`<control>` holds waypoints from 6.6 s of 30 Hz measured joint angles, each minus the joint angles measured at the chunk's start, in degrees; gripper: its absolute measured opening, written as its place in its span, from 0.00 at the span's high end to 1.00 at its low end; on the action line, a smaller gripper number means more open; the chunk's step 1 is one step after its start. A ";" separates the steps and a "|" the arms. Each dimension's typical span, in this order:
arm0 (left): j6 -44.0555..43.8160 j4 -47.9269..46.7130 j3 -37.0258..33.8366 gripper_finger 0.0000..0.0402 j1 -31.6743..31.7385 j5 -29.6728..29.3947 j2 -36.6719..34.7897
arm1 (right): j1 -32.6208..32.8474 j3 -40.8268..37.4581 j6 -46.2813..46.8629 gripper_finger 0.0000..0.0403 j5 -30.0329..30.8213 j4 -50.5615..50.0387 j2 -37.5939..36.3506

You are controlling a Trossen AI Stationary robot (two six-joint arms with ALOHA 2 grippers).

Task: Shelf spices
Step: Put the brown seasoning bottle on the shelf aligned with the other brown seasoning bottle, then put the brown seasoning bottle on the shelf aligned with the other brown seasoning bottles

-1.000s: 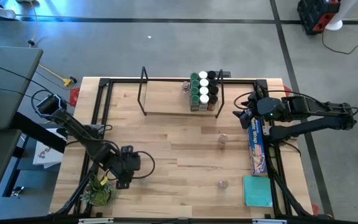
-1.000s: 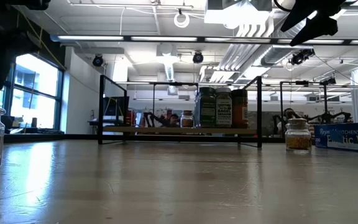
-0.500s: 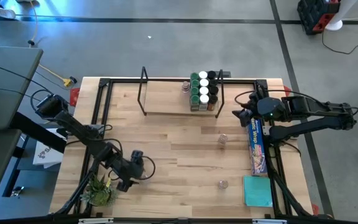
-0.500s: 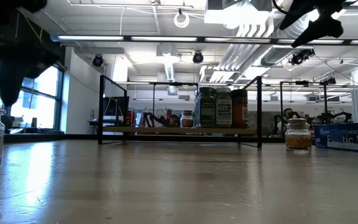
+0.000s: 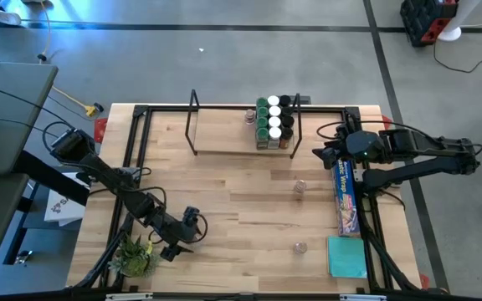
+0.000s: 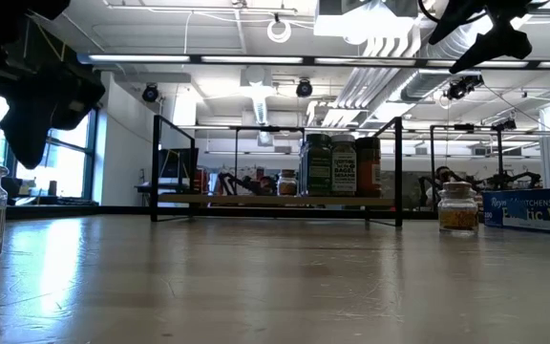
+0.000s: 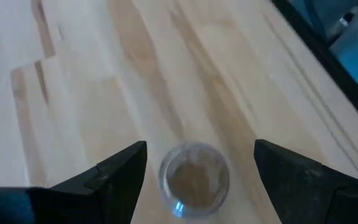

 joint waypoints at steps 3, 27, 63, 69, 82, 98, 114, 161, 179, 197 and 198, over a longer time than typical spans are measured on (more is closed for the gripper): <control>0.53 1.73 0.00 0.28 0.00 0.07 0.86 | 0.00 0.00 -0.06 0.23 -0.08 -0.04 0.00; -5.60 1.07 0.45 0.58 1.19 2.55 3.57 | 0.00 0.00 -0.65 0.23 -0.32 -1.48 0.00; 11.91 -16.69 44.90 0.58 64.38 9.55 25.40 | -0.02 0.02 -3.59 0.23 0.84 -2.47 -0.02; 15.83 -16.87 49.97 0.52 65.46 9.56 31.17 | -0.01 0.02 -0.18 0.23 1.03 -2.47 -0.02; 19.10 -16.52 50.21 0.52 66.47 9.53 31.72 | -0.02 0.02 1.48 0.23 1.60 -2.46 -0.02; 20.57 -13.71 50.18 0.51 67.31 9.51 34.08 | -0.02 0.02 2.47 0.23 0.68 -2.28 -0.02; 19.97 -13.42 50.18 0.48 67.54 9.93 34.08 | -0.01 0.02 2.58 0.23 0.14 -2.10 -0.01; -5.93 -50.07 50.12 0.32 40.36 -5.53 1.27 | 0.96 -26.69 -35.54 0.25 -20.79 24.64 20.26; -6.61 -52.30 50.14 0.32 37.97 -5.49 1.29 | 0.74 -11.50 -38.00 0.84 -23.03 48.00 49.36; -11.11 -64.08 46.67 0.32 32.20 -7.20 -5.07 | -6.80 17.23 -44.89 0.84 -23.00 31.81 58.22; -11.10 -63.64 45.10 0.32 31.89 -7.63 -5.89 | -7.25 16.84 -45.23 0.84 -22.95 29.73 55.56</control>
